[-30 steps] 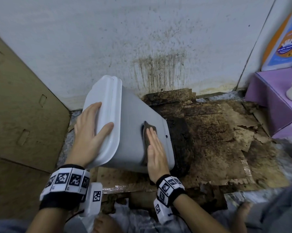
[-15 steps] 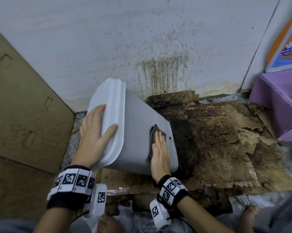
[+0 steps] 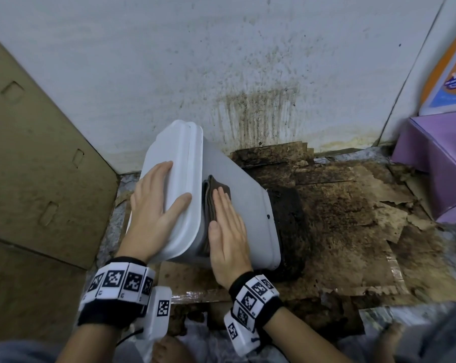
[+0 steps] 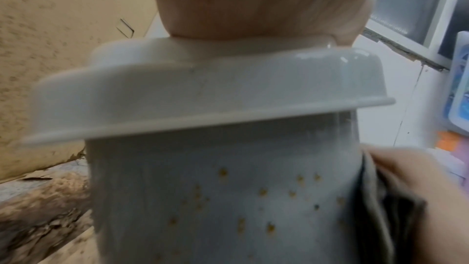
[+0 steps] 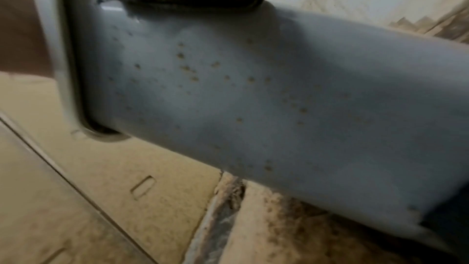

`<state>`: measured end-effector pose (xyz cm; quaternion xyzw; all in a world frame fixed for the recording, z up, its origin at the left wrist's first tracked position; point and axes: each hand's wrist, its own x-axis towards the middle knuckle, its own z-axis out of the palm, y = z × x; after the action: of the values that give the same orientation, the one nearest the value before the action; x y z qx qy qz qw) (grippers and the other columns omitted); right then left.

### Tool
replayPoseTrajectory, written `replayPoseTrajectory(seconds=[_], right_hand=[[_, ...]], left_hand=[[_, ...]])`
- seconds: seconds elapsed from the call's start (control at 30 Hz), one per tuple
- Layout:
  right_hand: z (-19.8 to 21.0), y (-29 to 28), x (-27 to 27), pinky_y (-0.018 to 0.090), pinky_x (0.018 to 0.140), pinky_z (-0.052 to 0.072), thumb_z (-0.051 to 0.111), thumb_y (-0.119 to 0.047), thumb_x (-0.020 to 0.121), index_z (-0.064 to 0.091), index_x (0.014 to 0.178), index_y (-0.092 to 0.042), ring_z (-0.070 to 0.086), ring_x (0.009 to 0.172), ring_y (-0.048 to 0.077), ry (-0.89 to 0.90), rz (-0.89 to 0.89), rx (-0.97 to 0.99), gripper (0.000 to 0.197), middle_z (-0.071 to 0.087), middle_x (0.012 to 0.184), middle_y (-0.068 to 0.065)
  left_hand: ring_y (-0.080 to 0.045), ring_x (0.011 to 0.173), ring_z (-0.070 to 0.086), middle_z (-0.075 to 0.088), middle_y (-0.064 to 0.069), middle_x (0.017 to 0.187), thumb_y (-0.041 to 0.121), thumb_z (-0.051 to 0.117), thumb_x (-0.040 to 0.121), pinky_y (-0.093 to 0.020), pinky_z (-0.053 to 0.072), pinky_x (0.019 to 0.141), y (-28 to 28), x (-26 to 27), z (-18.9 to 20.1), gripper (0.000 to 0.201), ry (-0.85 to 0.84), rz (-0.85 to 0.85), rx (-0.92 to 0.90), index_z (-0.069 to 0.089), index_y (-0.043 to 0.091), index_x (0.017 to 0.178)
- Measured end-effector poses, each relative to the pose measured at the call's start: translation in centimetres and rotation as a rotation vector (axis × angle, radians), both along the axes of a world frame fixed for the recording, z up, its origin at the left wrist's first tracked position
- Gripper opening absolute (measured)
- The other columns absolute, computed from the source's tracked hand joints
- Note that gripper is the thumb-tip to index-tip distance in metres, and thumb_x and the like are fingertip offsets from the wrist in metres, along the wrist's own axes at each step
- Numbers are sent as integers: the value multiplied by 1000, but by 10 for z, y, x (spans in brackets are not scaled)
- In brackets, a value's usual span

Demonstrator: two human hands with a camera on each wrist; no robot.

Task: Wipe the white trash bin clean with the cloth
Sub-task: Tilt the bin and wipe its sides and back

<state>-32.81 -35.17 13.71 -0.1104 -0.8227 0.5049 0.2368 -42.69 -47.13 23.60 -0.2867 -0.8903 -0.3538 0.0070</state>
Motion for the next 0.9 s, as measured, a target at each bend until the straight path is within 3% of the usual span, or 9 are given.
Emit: replayPoseTrajectory(seconds=[0.17, 0.33, 0.43, 0.6, 0.73, 0.9], right_hand=[[-40, 28, 11, 33, 126, 13, 16, -39, 105, 16, 161, -22, 10, 155, 4, -36, 20, 50, 59, 12, 169, -12], [-76, 52, 20, 35, 128, 7, 9, -52, 101, 9, 158, -33, 1, 153, -4, -213, -45, -140, 60, 4, 168, -17], [-82, 58, 20, 36, 128, 4, 14, -47, 100, 4, 155, -37, -3, 153, -5, -287, -49, -235, 56, -1, 169, -14], [-79, 60, 15, 31, 127, -3, 21, -54, 96, 0, 160, -29, -7, 152, -3, -366, -53, -253, 72, -6, 168, -13], [-78, 61, 11, 31, 127, -3, 30, -38, 108, 3, 162, -26, -6, 153, 1, -367, -46, -269, 61, -4, 170, -10], [-66, 59, 6, 22, 123, 0, 35, -24, 109, 14, 162, -21, 5, 155, 8, -341, -113, -329, 57, 9, 170, -5]], left_hand=[[-4, 143, 19, 30, 11, 158, 64, 42, 89, -50, 18, 121, -2, 1, 1, 74, -18, 3, 10, 30, 33, 155], [-5, 143, 20, 31, 13, 157, 63, 43, 88, -50, 19, 121, -3, 1, 2, 72, -39, 5, 24, 31, 35, 153], [-6, 143, 21, 32, 13, 157, 63, 43, 88, -49, 20, 120, -2, 1, 2, 72, -31, 0, 22, 32, 35, 153], [-7, 143, 20, 32, 12, 157, 65, 42, 87, -49, 19, 120, -1, 0, 2, 73, -31, 1, 16, 31, 35, 153], [-9, 143, 20, 31, 12, 157, 64, 41, 88, -50, 20, 120, -3, 0, 2, 73, -27, 1, 10, 31, 34, 153], [-9, 143, 20, 31, 13, 156, 64, 41, 88, -52, 20, 120, -2, 0, 2, 72, -26, 0, 4, 30, 35, 153]])
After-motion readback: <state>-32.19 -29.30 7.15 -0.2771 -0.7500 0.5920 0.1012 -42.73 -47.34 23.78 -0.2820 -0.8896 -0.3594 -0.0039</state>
